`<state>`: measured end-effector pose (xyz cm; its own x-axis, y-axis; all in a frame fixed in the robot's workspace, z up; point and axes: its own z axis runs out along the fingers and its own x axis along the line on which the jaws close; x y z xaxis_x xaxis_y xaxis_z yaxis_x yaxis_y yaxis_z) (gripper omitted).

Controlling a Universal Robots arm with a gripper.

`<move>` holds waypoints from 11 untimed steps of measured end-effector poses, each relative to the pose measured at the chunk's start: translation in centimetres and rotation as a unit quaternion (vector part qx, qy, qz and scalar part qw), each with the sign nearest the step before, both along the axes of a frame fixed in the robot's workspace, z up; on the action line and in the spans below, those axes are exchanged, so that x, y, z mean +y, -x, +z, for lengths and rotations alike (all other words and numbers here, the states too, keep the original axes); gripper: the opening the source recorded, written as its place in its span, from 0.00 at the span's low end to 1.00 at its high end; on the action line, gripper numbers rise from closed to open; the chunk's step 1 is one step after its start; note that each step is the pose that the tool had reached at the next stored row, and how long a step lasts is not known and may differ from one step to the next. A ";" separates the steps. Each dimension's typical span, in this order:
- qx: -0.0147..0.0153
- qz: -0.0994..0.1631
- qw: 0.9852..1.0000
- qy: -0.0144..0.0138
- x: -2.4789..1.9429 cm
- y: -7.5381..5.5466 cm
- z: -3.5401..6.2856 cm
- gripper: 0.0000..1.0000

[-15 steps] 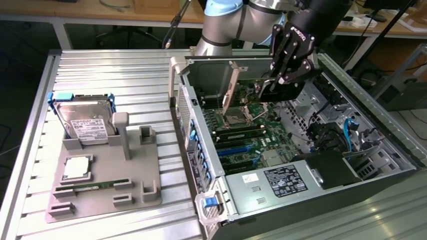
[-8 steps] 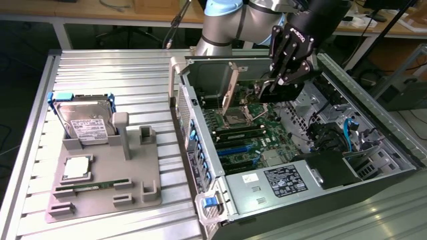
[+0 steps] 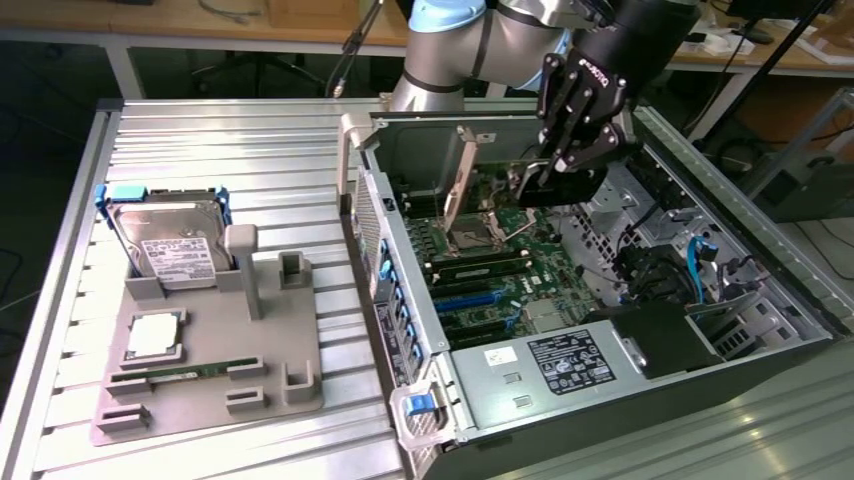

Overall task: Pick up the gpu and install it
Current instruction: 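Insert the gpu into the slot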

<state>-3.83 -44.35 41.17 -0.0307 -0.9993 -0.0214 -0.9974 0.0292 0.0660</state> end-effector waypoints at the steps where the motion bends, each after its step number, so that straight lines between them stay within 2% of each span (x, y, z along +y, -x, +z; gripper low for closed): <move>1: 0.000 0.000 1.000 0.000 0.00 0.0 -0.07 0.27; 11: 0.000 0.000 1.000 0.000 0.00 0.0 -0.26 0.27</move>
